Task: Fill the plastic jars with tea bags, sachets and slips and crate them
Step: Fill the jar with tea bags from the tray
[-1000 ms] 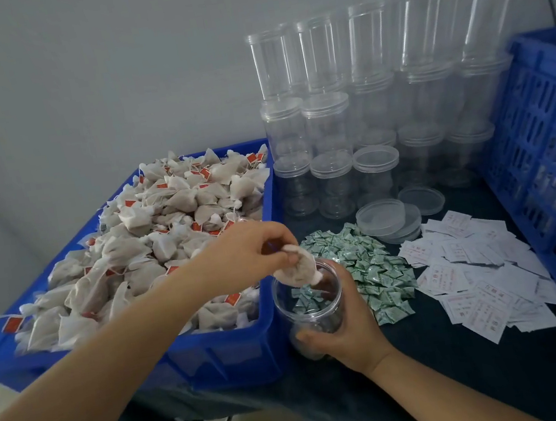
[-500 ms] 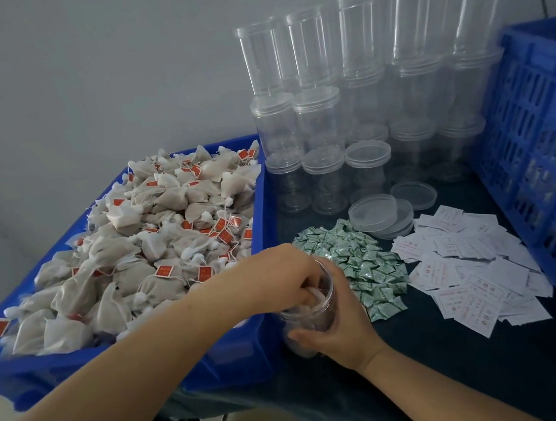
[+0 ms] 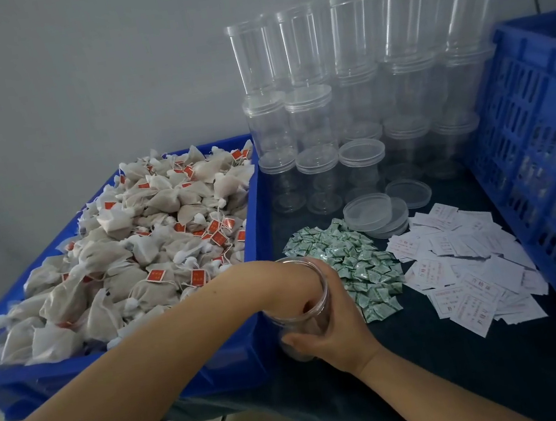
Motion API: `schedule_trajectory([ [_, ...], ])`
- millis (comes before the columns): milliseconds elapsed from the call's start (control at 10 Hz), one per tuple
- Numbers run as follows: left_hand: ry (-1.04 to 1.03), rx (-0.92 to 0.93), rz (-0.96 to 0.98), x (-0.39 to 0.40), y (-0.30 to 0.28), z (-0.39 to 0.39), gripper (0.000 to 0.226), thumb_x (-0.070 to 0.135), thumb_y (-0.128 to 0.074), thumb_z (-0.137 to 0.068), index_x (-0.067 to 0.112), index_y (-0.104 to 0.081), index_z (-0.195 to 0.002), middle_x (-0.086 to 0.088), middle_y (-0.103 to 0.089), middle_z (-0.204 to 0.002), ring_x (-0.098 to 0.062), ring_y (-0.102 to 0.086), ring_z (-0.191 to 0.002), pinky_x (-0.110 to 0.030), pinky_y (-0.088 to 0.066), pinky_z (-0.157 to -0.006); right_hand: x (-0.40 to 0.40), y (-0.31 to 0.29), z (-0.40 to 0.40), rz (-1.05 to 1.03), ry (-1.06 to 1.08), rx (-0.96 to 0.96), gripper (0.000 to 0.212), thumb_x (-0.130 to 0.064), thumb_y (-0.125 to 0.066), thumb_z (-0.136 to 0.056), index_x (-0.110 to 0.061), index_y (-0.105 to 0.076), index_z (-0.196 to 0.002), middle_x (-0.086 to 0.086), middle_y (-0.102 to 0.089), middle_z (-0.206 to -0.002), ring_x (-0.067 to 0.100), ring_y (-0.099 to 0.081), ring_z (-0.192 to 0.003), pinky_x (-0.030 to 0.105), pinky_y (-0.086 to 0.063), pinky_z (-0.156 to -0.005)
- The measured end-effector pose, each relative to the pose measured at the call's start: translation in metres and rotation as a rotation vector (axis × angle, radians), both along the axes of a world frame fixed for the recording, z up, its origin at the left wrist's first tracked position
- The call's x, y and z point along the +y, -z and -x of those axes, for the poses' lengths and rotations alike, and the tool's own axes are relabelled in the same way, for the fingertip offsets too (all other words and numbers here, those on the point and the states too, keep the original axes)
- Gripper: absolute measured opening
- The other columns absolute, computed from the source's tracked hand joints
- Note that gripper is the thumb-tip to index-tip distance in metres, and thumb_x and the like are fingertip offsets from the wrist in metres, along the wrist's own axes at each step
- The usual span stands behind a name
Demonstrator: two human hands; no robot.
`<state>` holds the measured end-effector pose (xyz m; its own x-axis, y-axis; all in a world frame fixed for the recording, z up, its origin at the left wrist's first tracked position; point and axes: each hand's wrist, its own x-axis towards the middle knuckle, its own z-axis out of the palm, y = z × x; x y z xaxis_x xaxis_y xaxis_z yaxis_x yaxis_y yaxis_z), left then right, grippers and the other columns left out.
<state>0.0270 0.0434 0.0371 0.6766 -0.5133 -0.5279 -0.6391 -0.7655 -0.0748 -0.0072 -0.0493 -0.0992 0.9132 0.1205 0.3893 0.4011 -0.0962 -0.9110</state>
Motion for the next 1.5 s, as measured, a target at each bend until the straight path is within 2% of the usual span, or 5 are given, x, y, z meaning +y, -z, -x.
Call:
schedule_trajectory([
  [400,0.027,0.322,-0.138,-0.012,-0.024,-0.014,0.025,0.021,-0.051,-0.096,0.015,-0.060,-0.119,-0.007,-0.060,-0.112,-0.021,-0.057,-0.099,-0.034,-0.046,-0.088,-0.001,0.003,-0.001,0.007,-0.008,0.032,0.099,-0.041,-0.089,-0.059,-0.057,-0.033,-0.139,-0.005,-0.050,-0.142,0.015,-0.054,-0.128,0.043,-0.051,-0.102],
  [600,-0.236,0.480,0.365,0.018,-0.079,-0.048,0.018,0.012,-0.051,-0.096,0.015,-0.066,-0.105,-0.002,-0.071,-0.102,-0.012,-0.068,-0.094,-0.019,-0.054,-0.080,-0.001,0.005,-0.001,0.023,0.017,0.024,0.097,-0.039,-0.088,-0.060,-0.049,-0.035,-0.141,-0.006,-0.051,-0.137,0.018,-0.052,-0.128,0.043,-0.047,-0.106],
  [900,-0.453,-0.501,0.708,0.067,-0.065,-0.131,0.027,0.018,-0.058,-0.092,0.017,-0.060,-0.119,-0.003,-0.062,-0.122,-0.017,-0.057,-0.108,-0.031,-0.044,-0.093,-0.001,0.012,-0.003,0.040,0.023,0.017,0.099,-0.048,-0.089,-0.061,-0.051,-0.033,-0.143,-0.021,-0.047,-0.133,0.014,-0.050,-0.131,0.022,-0.044,-0.106],
  [1200,-0.437,-0.699,0.506,0.073,-0.010,-0.151,0.067,0.022,-0.064,-0.089,0.016,-0.030,-0.147,-0.010,-0.031,-0.152,-0.032,-0.033,-0.136,-0.047,-0.036,-0.108,0.000,0.012,-0.004,0.022,0.024,0.035,0.101,-0.063,-0.086,-0.060,-0.052,-0.031,-0.144,-0.019,-0.046,-0.133,0.019,-0.050,-0.130,0.026,-0.044,-0.105],
  [1500,-0.446,-0.773,0.473,0.073,-0.002,-0.142,0.014,0.010,-0.052,-0.094,0.007,-0.056,-0.108,-0.014,-0.049,-0.127,-0.027,-0.052,-0.103,-0.037,-0.048,-0.090,0.000,0.010,-0.003,0.021,0.024,0.035,0.099,-0.069,-0.083,-0.059,-0.057,-0.030,-0.142,-0.023,-0.045,-0.135,0.015,-0.049,-0.131,0.026,-0.044,-0.105],
])
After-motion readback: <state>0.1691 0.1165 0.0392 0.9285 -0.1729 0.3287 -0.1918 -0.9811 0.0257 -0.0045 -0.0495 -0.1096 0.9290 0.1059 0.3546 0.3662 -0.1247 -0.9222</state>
